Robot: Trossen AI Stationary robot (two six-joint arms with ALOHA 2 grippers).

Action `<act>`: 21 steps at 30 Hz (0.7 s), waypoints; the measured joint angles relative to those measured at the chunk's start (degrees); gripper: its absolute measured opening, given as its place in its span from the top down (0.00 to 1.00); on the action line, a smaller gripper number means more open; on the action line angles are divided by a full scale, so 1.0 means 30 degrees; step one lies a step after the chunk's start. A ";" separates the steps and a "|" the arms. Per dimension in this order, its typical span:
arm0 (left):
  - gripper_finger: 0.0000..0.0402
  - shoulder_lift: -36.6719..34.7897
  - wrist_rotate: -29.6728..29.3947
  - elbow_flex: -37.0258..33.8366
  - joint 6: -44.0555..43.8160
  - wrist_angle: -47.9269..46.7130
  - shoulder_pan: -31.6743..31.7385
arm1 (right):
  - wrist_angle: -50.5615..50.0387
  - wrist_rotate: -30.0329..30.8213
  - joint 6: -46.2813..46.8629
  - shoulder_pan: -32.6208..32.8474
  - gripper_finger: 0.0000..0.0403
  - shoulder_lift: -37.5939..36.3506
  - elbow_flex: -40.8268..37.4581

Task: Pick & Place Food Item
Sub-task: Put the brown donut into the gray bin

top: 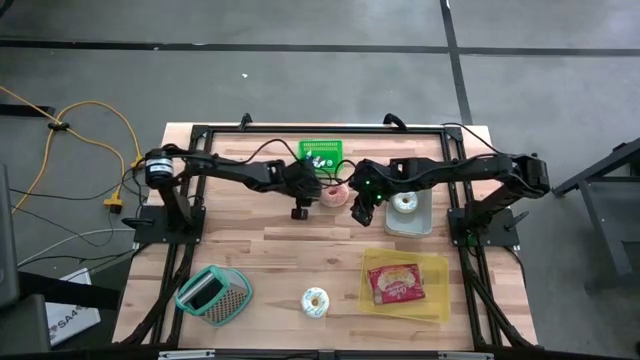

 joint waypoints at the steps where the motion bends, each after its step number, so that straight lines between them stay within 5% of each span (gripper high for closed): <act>1: 0.70 -0.0253 -0.0024 0.0000 -0.0079 -0.0206 0.0016 | 0.0002 0.0094 -0.0164 0.0000 0.62 0.0000 0.0000; 10: 0.70 -0.2404 -0.0736 0.0000 -0.0138 -0.1715 0.0159 | 0.0388 0.0455 -0.2464 -0.0022 0.62 0.0408 0.0007; 21: 0.70 -0.3410 0.1284 -0.0369 -0.1192 -0.3556 0.1770 | 0.2110 0.1854 -0.2307 -0.1029 0.62 0.0408 0.0007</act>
